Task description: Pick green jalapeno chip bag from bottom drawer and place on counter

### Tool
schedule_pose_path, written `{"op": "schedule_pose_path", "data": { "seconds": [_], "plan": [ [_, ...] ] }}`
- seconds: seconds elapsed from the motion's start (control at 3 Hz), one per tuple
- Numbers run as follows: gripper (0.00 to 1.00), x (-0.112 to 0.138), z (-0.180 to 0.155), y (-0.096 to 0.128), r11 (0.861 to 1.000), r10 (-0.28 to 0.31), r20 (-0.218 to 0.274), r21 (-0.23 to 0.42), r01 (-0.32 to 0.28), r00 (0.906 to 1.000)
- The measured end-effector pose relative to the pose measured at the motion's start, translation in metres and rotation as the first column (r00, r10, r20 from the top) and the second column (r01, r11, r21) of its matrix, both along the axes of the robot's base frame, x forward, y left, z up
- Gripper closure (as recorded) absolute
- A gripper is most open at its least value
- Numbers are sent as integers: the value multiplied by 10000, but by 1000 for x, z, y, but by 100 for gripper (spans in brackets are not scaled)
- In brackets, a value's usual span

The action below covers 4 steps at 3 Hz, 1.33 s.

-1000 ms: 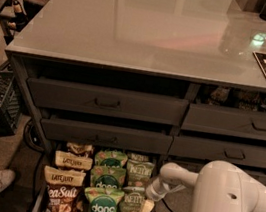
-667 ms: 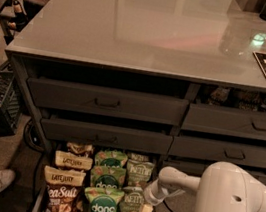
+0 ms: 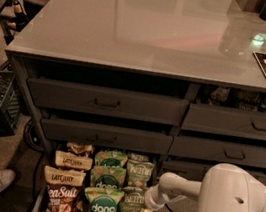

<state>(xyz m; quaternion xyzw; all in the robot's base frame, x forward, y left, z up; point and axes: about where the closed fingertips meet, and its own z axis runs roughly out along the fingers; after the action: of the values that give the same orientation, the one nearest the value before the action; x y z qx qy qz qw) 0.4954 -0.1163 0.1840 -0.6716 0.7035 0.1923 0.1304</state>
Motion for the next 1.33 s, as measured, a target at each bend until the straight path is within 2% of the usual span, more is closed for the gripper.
{"op": "schedule_pose_path", "data": {
  "seconds": [0.67,1.0,1.33],
  "plan": [
    [0,4,-18,-13,9992,-382,-110,-98,381,9992],
    [0,1,-30,-19,9984,-560,-415,-119,555,9976],
    [18,-4,-37,-21,9981,-612,-526,-141,605,9967]
  ]
}}
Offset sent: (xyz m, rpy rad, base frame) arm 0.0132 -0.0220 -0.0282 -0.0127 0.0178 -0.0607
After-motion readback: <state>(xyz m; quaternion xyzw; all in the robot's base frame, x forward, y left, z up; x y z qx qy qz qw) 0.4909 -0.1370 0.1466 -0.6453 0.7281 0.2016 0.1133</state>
